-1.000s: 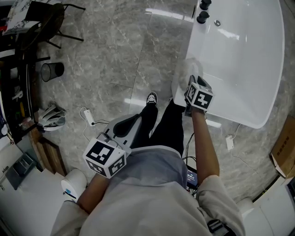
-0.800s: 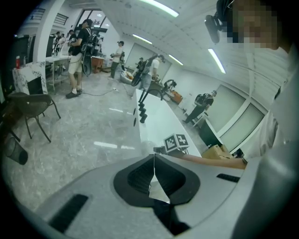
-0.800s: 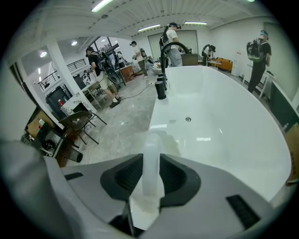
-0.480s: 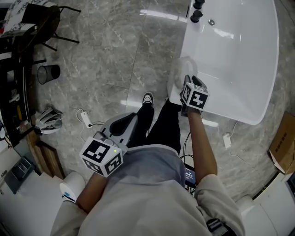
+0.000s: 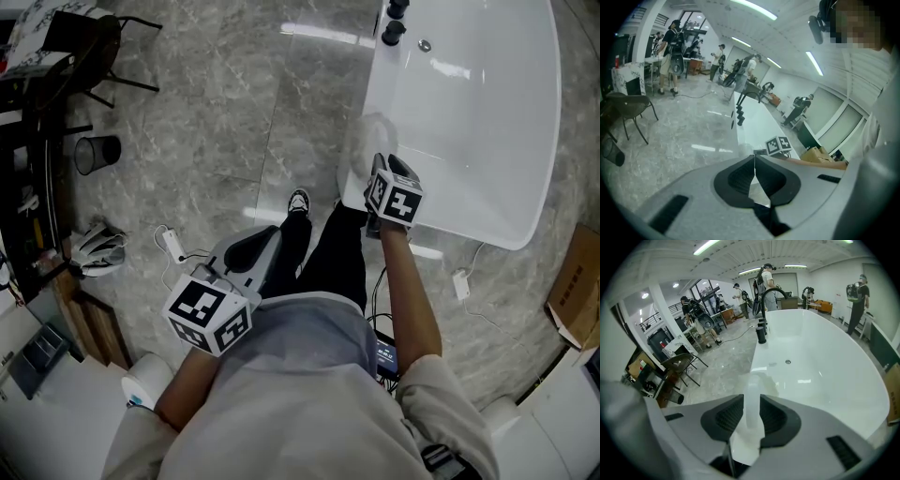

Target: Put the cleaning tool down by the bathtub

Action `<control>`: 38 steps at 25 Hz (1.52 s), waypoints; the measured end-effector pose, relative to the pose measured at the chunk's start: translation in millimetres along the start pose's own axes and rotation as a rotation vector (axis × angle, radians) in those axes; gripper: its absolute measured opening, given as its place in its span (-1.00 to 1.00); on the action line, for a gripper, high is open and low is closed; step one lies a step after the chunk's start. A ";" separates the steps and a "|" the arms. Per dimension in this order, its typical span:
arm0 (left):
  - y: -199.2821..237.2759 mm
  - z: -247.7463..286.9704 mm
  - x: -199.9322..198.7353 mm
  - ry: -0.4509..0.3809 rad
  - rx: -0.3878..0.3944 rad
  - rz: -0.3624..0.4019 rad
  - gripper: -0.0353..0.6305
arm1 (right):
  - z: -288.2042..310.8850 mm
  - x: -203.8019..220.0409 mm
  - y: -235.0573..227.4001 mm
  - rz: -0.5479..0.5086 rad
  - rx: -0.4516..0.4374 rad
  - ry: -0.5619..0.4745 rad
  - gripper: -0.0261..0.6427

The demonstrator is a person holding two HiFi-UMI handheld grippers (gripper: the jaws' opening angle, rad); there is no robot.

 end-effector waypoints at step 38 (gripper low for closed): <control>-10.4 -7.9 -32.2 -0.117 0.092 0.101 -0.87 | -106.7 -36.4 32.0 0.002 -0.077 -0.124 -0.69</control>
Point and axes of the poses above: the fingertips, and each gripper's own axes: z forward along the fingers, y to its left, x out of its underside, the point moved 7 cm from there along -z, backward along the fingers, and after that the axes turned 15 degrees about -y, right-handed, at the moved point
